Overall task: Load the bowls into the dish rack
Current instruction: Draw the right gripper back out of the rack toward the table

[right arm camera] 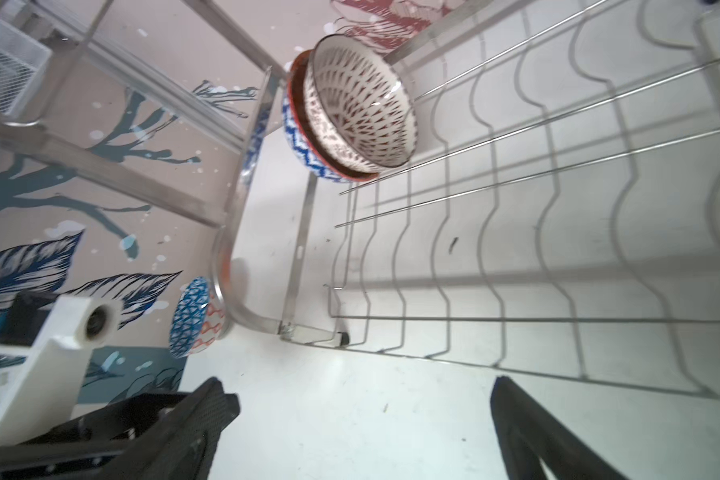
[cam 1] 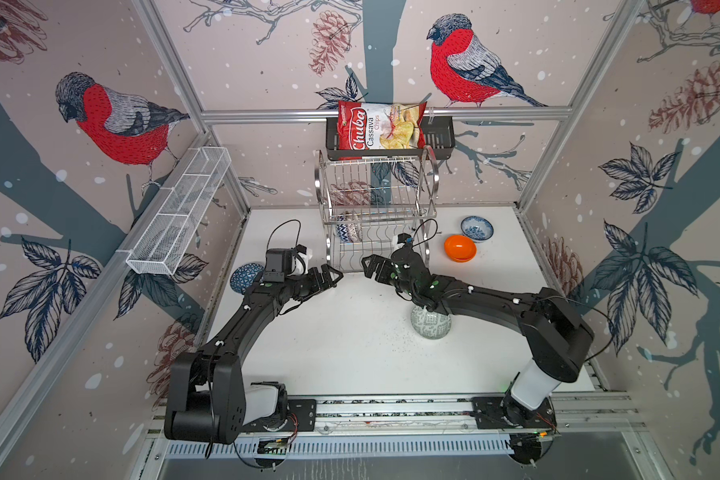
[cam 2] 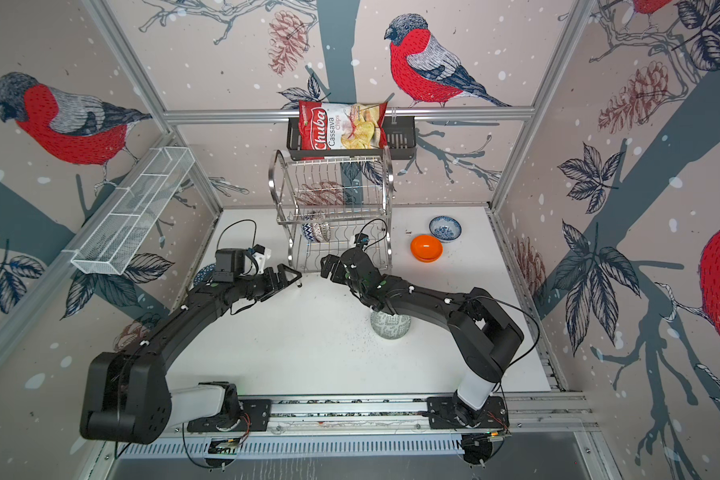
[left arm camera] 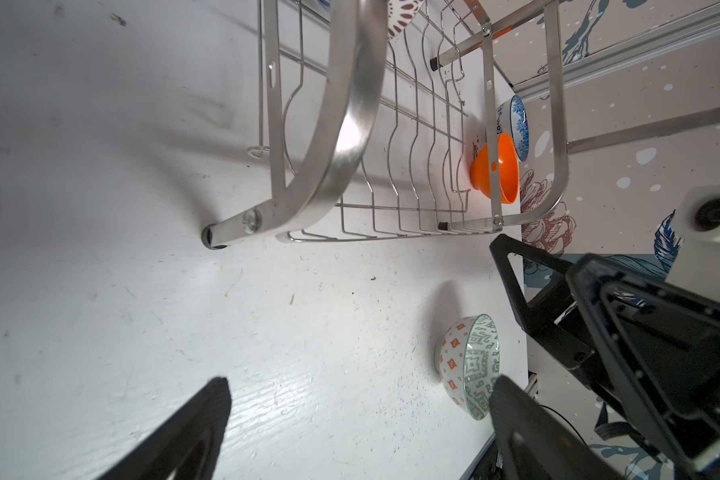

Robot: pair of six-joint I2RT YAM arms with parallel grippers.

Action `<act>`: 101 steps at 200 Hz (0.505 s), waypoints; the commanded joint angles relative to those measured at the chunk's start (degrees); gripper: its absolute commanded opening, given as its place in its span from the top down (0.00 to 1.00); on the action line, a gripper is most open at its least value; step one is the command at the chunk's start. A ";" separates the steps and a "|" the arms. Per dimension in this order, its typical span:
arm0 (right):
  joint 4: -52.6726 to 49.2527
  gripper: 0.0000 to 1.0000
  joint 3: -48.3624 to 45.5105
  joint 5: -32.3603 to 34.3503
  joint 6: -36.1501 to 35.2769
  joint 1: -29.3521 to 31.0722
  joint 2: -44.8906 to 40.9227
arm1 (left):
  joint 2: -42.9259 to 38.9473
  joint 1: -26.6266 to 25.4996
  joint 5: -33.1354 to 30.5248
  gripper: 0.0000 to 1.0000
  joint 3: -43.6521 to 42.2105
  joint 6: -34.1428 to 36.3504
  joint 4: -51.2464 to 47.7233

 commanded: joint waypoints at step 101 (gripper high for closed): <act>-26.52 0.00 -0.33 15.32 9.86 -2.19 -5.72 | -0.16 -7.63 -0.59 0.03 2.83 1.90 -1.11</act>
